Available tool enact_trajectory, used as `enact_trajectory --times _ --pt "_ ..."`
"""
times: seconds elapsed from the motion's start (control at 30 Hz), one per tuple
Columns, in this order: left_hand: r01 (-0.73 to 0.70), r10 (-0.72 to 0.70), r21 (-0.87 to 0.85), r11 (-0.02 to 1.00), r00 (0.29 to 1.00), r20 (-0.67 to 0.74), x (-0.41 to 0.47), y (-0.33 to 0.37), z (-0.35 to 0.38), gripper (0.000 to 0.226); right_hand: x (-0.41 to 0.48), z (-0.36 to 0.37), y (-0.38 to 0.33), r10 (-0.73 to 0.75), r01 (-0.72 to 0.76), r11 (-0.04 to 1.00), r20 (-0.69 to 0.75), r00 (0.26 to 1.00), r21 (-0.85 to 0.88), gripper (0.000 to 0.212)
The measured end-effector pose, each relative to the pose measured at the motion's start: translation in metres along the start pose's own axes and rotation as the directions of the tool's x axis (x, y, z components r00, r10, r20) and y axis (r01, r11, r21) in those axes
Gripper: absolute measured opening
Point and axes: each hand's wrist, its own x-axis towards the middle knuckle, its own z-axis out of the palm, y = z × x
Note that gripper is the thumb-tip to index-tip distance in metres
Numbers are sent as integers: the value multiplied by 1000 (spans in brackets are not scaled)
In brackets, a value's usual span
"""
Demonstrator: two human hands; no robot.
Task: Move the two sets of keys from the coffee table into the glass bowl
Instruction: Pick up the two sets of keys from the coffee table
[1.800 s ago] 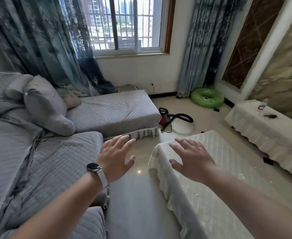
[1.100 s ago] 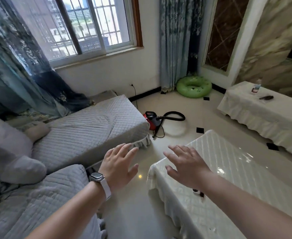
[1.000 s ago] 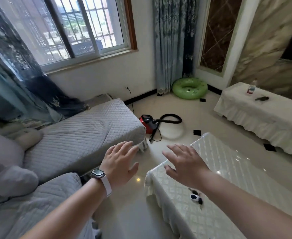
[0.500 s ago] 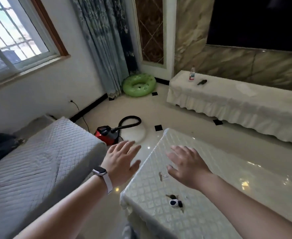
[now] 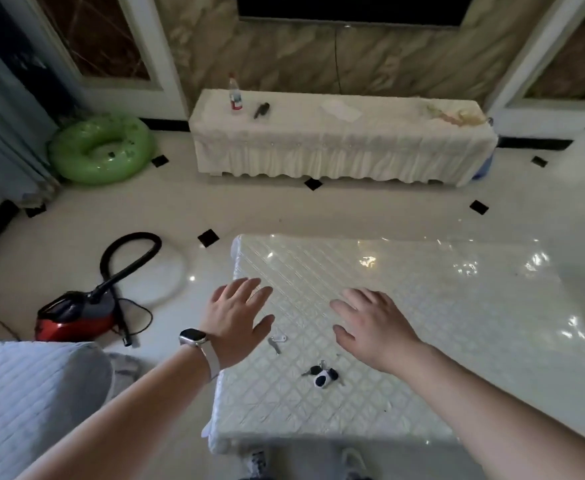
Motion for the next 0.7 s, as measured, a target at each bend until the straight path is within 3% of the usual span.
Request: enact_trajectory --times 0.17,0.33,0.7 --pt "-23 29 -58 998 995 99 14 -34 50 50 7 36 -14 107 -108 993 24 994 37 39" --pt "7 20 -130 992 978 206 32 -49 127 49 13 105 0 184 -199 976 151 971 88 38" --pt "218 -163 -109 970 911 378 42 -95 367 51 31 339 53 310 -379 901 297 903 211 29"
